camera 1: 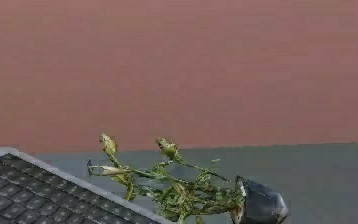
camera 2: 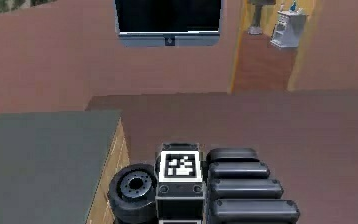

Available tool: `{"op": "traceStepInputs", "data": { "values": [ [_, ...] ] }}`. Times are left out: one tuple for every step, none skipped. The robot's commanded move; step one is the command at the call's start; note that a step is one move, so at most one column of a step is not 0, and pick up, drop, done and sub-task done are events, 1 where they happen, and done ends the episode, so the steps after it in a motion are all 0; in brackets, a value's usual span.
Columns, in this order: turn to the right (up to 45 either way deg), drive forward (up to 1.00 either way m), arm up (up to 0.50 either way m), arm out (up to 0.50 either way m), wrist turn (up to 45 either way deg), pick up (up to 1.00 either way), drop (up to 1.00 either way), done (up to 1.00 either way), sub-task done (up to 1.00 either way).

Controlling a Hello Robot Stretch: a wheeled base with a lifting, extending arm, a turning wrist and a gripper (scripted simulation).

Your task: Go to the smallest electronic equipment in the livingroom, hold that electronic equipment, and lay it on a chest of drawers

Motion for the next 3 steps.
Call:
{"op": "traceStepInputs", "data": {
  "values": [
    [-21.0, 0.0, 0.0, 0.0, 0.0, 0.0, 0.0, 0.0, 0.0],
    [0.0, 0.0, 0.0, 0.14, 0.0, 0.0, 0.0, 0.0, 0.0],
    [0.0, 0.0, 0.0, 0.0, 39.0, 0.0, 0.0, 0.0, 0.0]
  ]
}}
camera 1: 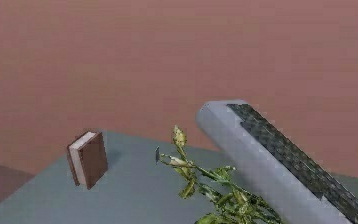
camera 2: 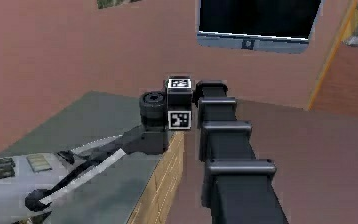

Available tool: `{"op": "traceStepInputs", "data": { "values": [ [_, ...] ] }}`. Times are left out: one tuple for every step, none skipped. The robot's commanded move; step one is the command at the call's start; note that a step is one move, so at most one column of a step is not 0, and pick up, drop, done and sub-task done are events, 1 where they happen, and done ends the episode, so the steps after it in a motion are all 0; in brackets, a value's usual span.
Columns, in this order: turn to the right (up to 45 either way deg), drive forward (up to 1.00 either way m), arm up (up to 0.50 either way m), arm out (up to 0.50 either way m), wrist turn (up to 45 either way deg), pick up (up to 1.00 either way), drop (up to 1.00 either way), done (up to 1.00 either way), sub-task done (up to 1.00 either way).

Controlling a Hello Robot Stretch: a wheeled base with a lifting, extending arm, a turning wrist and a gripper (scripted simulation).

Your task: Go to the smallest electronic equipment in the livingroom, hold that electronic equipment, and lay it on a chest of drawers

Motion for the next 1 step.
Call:
{"op": "traceStepInputs", "data": {
  "values": [
    [0.0, 0.0, -0.04, 0.0, 0.0, 0.0, 0.0, 0.0, 0.0]
  ]
}}
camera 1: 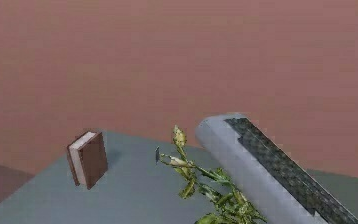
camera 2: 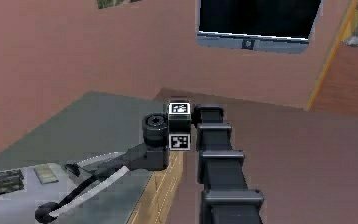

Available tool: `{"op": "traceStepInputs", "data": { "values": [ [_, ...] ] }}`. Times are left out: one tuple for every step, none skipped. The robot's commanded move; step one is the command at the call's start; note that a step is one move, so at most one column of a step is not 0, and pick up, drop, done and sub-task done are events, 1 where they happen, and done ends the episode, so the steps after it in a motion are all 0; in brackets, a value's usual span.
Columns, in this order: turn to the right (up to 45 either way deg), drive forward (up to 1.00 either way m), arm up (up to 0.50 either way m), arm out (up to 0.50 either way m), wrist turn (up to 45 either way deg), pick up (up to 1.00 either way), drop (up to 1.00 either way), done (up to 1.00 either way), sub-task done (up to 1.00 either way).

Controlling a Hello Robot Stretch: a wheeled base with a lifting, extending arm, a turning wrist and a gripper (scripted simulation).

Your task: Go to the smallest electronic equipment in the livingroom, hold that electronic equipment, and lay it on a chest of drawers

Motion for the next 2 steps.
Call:
{"op": "traceStepInputs", "data": {
  "values": [
    [0.0, 0.0, 0.0, 0.02, 0.0, 0.0, 0.0, 0.0, 0.0],
    [0.0, 0.0, -0.32, 0.0, 0.0, 0.0, 0.0, 0.0, 0.0]
  ]
}}
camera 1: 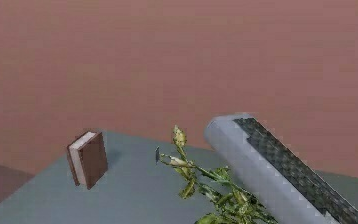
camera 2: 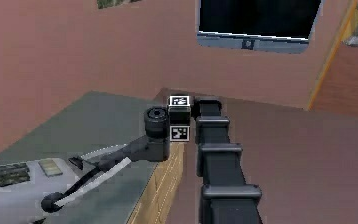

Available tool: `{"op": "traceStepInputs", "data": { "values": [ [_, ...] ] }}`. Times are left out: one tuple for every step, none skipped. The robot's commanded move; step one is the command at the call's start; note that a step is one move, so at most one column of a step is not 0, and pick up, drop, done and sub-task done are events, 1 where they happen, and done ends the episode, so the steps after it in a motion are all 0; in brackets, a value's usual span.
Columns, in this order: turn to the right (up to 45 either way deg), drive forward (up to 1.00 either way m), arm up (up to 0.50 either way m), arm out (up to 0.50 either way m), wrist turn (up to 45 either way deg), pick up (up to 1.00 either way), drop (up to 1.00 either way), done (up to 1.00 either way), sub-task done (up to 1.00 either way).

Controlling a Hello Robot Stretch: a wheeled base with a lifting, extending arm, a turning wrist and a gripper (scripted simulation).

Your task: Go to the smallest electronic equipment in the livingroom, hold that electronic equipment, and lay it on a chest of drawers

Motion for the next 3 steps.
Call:
{"op": "traceStepInputs", "data": {
  "values": [
    [0.0, 0.0, 0.0, 0.0, 0.0, 0.0, 1.0, 0.0, 0.0],
    [0.0, 0.0, 0.04, 0.0, 0.0, 0.0, 0.0, 0.0, 0.0],
    [0.0, 0.0, 0.0, -0.08, 0.0, 0.0, 0.0, 0.0, 0.0]
  ]
}}
